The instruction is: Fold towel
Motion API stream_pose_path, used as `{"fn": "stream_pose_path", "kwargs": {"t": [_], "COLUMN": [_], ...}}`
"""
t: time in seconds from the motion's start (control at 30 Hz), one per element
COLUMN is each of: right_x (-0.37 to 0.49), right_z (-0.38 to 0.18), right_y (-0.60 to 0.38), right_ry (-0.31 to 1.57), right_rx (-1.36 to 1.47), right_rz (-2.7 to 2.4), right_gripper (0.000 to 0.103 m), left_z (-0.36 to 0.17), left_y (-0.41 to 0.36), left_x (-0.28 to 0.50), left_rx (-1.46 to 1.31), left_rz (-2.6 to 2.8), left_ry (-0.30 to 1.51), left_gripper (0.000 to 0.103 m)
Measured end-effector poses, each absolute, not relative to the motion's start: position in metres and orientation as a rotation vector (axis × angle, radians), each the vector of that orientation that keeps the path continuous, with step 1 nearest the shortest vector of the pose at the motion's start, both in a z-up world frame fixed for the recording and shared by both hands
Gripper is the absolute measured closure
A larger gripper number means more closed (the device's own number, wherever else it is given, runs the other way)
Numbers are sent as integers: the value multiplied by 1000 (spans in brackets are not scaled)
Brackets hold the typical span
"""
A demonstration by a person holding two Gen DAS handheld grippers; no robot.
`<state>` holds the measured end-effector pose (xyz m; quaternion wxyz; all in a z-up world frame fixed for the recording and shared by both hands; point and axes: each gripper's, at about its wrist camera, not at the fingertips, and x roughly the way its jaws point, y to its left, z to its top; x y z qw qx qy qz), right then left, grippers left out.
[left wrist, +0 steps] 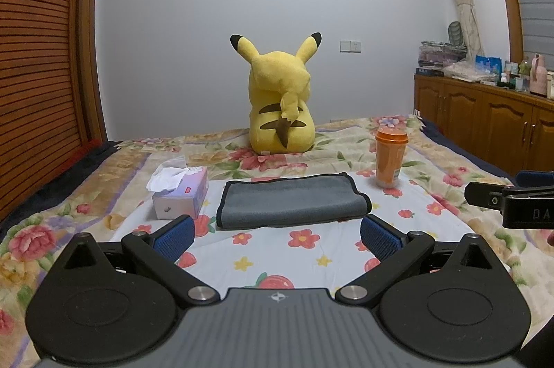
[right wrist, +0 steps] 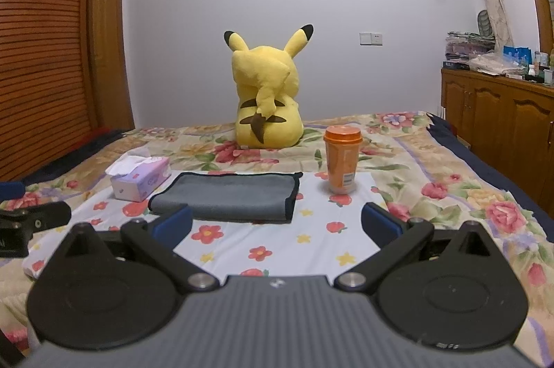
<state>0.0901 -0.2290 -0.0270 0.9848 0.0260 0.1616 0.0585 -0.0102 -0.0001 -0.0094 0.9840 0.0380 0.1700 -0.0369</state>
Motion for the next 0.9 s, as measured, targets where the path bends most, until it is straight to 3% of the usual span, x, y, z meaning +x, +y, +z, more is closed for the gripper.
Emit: {"fn": "stream_pose_path", "kwargs": {"t": [0.9], "right_x": [90], "right_z": [-27], "right_y": [-228], "right_ry": [326], "right_rx": [53], "right_rz": [117], "right_gripper": [0], "left_z": [-11], "left_y": [0], "left_x": [-8], "left_rx": [84], "left_rz": [-73], "left_ry": [347], "left_gripper": [0]}}
